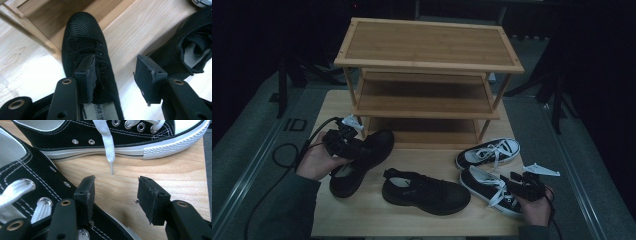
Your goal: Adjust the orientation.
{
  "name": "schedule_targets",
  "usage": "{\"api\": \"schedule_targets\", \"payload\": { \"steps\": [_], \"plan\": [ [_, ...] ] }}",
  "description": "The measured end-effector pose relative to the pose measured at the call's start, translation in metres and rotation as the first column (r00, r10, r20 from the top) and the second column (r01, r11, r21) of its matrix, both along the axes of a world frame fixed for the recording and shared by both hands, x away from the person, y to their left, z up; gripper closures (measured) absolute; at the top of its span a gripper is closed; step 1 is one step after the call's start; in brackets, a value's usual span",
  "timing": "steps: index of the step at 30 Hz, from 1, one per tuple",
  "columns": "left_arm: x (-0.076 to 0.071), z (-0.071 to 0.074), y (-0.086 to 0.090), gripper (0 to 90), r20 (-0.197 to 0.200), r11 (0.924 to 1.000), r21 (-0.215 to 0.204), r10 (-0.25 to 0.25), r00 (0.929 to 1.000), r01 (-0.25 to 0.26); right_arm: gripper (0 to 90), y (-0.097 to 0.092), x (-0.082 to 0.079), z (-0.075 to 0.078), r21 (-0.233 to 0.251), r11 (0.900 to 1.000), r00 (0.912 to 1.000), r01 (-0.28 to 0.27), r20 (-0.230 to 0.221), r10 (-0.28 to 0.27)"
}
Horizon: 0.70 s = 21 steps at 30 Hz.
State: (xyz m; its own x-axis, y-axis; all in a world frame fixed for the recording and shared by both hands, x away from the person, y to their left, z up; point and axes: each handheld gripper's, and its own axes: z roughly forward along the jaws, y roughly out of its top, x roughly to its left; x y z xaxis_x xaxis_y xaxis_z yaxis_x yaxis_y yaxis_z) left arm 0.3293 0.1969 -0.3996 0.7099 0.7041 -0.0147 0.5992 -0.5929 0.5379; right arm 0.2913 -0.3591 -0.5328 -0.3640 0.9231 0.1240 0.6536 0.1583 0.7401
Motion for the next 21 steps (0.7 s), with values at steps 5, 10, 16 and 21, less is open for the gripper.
{"api": "schedule_targets", "payload": {
  "steps": [5, 10, 16, 21],
  "plan": [
    [0.001, -0.002, -0.009, 50.9, -0.004, 0.9998, -0.007, -0.021, 0.9998, 0.021, 47.6, 0.0, 0.0, 0.0, 0.0, 1.0, 1.0, 0.0, 0.0, 0.0],
    [0.002, -0.004, -0.017, 51.8, -0.012, 0.9991, -0.001, -0.043, 0.999, 0.043, 47.7, 0.0, 0.0, 0.0, 0.0, 1.0, 1.0, 0.0, 0.0, 0.0],
    [0.001, -0.007, -0.024, 52.0, -0.024, 0.9977, 0.011, -0.067, 0.9975, 0.067, 47.7, 0.0, 0.0, 0.0, 0.001, 1.0, 1.0, 0.0, 0.0, 0.0],
    [0.001, -0.009, -0.031, 52.3, -0.033, 0.9958, 0.01, -0.09, 0.9954, 0.091, 47.7, 0.0, 0.0, 0.0, 0.0, 1.0, 1.0, -0.001, 0.001, 0.001]
  ]
}}
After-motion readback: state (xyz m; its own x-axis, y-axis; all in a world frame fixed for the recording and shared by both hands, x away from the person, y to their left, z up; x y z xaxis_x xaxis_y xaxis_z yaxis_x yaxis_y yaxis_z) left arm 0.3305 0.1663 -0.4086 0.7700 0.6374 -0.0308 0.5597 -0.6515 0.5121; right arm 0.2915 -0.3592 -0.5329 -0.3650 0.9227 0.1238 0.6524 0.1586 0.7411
